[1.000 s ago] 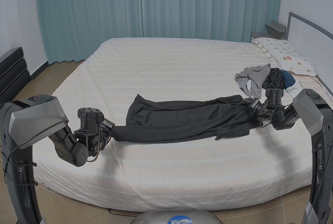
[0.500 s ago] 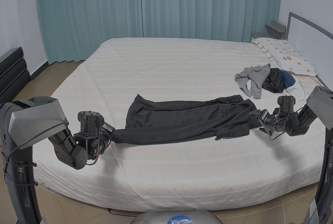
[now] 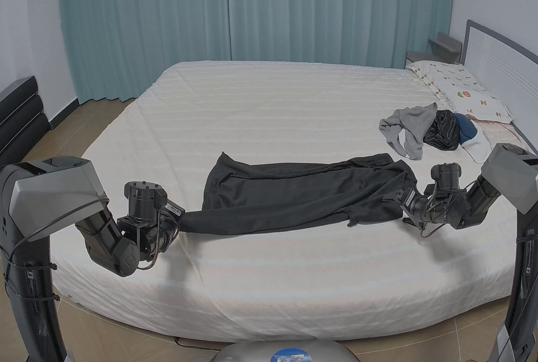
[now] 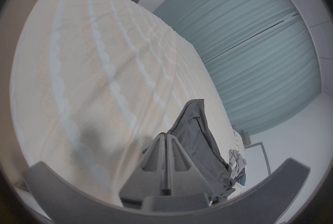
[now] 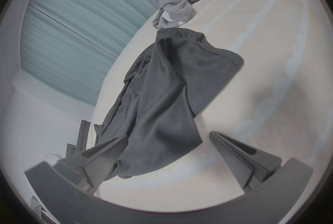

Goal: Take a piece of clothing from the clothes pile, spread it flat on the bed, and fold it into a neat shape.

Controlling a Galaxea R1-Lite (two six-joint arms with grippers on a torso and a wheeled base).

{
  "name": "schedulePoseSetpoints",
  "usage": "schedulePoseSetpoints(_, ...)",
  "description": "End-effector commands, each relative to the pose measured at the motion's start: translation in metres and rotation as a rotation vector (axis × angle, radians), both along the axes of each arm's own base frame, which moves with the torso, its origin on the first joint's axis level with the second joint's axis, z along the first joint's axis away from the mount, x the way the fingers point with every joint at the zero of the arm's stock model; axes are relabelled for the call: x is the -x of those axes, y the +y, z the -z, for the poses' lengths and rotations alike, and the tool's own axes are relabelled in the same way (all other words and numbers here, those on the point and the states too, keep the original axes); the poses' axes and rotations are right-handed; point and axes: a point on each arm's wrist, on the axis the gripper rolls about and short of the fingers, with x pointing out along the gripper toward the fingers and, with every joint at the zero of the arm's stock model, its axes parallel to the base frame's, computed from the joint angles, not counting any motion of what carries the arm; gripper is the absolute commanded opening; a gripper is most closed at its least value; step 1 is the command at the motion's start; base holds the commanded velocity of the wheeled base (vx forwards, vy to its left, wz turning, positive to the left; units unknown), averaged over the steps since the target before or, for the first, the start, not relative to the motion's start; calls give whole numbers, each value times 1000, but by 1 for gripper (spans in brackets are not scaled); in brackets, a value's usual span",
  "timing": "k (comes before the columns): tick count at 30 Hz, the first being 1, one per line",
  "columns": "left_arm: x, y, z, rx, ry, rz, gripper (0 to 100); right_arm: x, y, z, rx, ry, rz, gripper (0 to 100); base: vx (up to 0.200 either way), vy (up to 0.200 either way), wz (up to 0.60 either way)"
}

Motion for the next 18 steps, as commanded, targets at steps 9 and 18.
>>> schedulePoseSetpoints(9, 0, 0, 0, -1, 1, 1, 0, -3, 5, 5, 2, 4, -6, 0, 0, 0, 0)
schedulePoseSetpoints(18, 6, 1, 1, -33, 25, 16, 0, 35, -17, -26, -7, 18, 38, 0, 0, 0, 0)
